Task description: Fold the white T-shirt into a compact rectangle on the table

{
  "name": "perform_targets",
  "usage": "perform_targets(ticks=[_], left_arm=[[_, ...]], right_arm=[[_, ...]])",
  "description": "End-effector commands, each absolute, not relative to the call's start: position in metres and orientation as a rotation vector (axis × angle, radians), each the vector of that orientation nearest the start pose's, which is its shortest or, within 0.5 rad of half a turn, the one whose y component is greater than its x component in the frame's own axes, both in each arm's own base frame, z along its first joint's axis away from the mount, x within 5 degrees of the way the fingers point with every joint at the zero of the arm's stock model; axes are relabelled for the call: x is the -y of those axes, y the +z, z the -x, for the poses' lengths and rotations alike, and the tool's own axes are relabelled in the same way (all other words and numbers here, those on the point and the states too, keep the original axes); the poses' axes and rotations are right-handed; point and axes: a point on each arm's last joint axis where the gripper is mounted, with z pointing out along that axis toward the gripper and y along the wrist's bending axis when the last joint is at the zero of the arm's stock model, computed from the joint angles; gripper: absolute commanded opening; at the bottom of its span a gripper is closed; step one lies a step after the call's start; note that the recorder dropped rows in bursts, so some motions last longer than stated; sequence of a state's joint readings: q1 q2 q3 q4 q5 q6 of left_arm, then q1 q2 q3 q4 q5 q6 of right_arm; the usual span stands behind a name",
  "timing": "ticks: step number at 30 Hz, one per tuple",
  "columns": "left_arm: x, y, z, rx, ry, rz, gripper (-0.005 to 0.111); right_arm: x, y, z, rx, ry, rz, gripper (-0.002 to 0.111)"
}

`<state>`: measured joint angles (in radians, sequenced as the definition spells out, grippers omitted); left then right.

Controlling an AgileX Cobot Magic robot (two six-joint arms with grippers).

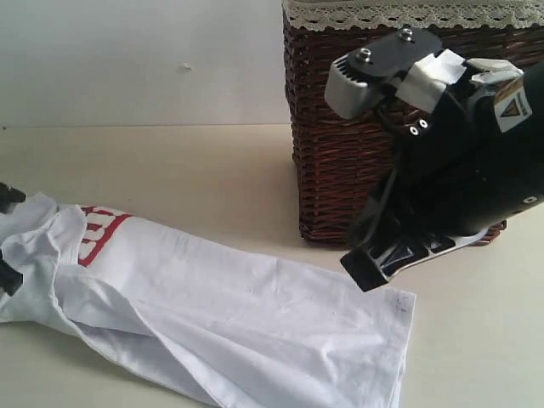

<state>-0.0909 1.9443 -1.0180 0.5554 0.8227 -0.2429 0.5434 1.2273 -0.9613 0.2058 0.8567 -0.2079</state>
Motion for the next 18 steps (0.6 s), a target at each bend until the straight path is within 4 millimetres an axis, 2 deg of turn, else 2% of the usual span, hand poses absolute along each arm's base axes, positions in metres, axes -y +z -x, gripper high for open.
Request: perform_targets(ticks=[1, 6, 7, 10, 13, 15, 18], left_arm=[[0.000, 0.104, -0.298, -3.286, 0.470, -0.467, 0.000], [0.001, 0.097, -0.279, -3.387, 0.448, -0.464, 0.000], [0.002, 0.097, -0.275, -3.427, 0.411, -0.439, 0.000], [0.011, 0.100, -0.261, -3.595, 0.203, -0.508, 0.000], [0.012, 0.106, -0.253, -3.688, 0.202, -0.508, 0.000], [0.010, 0.110, -0.256, -3.631, 0.252, -0.476, 0.000], [0.006, 0.125, -0.268, -3.421, 0.343, -0.397, 0.000]], right_arm=[[-0.137, 0.305, -0.194, -2.465, 0.403, 0.882, 0.000], [-0.138, 0.305, -0.194, -2.459, 0.401, 0.895, 0.000], [-0.138, 0.305, -0.194, -2.459, 0.401, 0.895, 0.000], [-0.138, 0.305, -0.194, -2.459, 0.401, 0.895, 0.000], [-0.138, 0.305, -0.194, -2.457, 0.398, 0.905, 0.000], [-0.138, 0.305, -0.194, -2.457, 0.398, 0.905, 0.000], [-0.137, 0.305, -0.194, -2.451, 0.389, 0.909, 0.000]])
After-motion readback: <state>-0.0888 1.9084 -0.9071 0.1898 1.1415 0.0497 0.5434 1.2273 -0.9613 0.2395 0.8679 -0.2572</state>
